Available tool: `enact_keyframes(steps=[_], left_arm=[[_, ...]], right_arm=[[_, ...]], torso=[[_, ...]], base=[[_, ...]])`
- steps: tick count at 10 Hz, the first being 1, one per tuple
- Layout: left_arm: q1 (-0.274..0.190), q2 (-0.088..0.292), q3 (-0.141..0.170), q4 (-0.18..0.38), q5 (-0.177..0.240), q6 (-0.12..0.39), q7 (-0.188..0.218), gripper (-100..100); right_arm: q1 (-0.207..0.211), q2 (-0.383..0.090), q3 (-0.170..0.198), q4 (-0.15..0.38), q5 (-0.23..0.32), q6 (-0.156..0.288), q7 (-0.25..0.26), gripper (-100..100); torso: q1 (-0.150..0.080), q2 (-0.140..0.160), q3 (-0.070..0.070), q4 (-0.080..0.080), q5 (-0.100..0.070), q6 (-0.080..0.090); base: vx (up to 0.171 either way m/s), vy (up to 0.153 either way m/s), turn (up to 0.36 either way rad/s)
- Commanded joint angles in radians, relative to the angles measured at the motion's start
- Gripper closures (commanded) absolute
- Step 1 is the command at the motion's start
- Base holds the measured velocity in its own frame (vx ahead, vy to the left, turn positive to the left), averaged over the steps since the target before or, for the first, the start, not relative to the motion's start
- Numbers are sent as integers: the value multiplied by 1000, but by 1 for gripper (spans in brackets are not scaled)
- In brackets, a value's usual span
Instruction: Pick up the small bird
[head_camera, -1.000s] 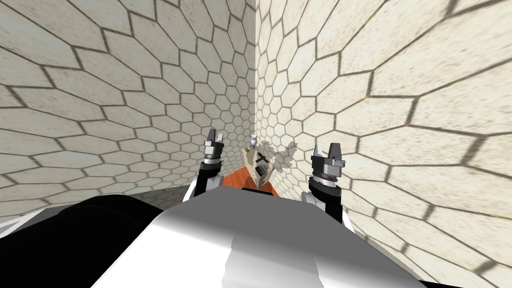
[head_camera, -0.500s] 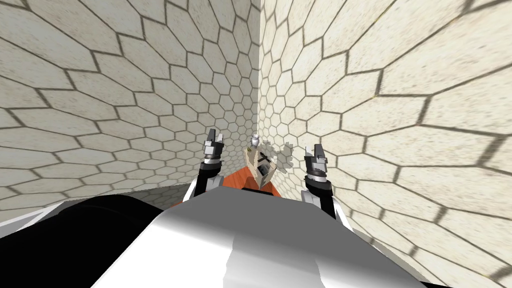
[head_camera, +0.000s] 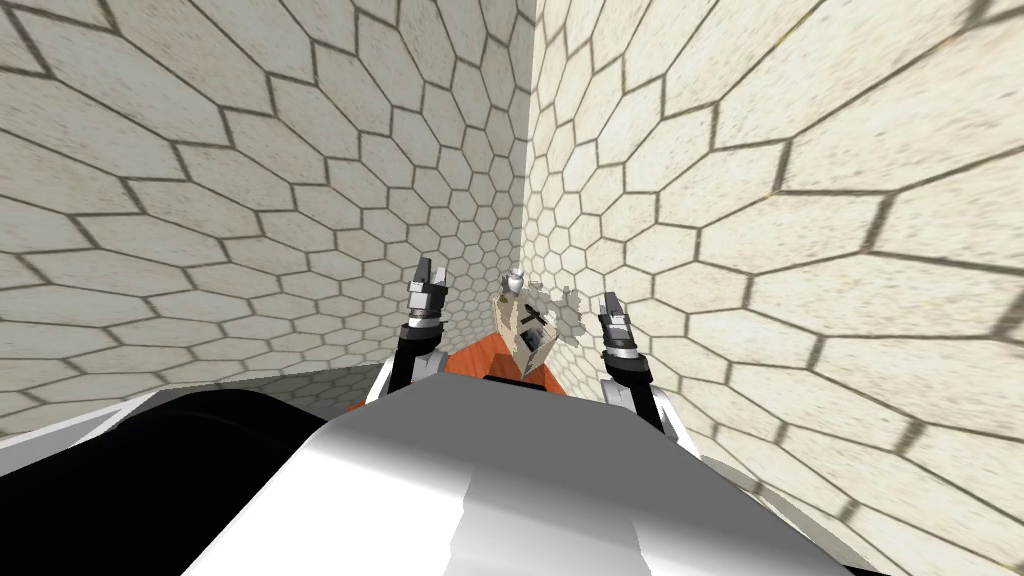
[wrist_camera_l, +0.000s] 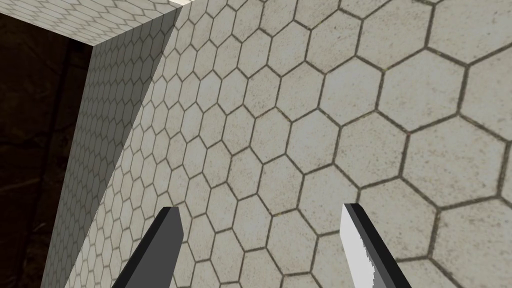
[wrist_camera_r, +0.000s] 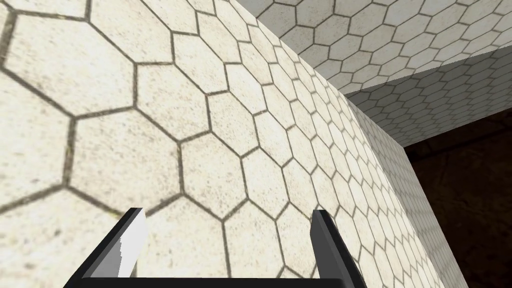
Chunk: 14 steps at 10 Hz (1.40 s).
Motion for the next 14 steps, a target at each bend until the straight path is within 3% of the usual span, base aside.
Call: enact_keyframes(steps=[1,2,5,8,14], left_arm=[[0,0,0,0,0,0,0,0],[0,0,0,0,0,0,0,0],[0,0,0,0,0,0,0,0],[0,0,0,0,0,0,0,0],[0,0,0,0,0,0,0,0]], right_arm=[[-21,-38,3,50,10,-2,21,-100],[-21,-38,3,57,10,-2,21,-100],[-65,-97,22,146,36,4,65,-100],[-88,-126,33,212,49,8,89,-100],[-187,-237,94,416,106,36,186,-100]], torso=[[0,0,0,0,0,0],[0,0,0,0,0,0],[0,-1,0,0,0,0],[0,-1,0,0,0,0],[2,-2,-1,0,1,0]], base=[[-13,51,54],[-11,42,18],[-9,53,43],[-8,49,40],[4,68,60]])
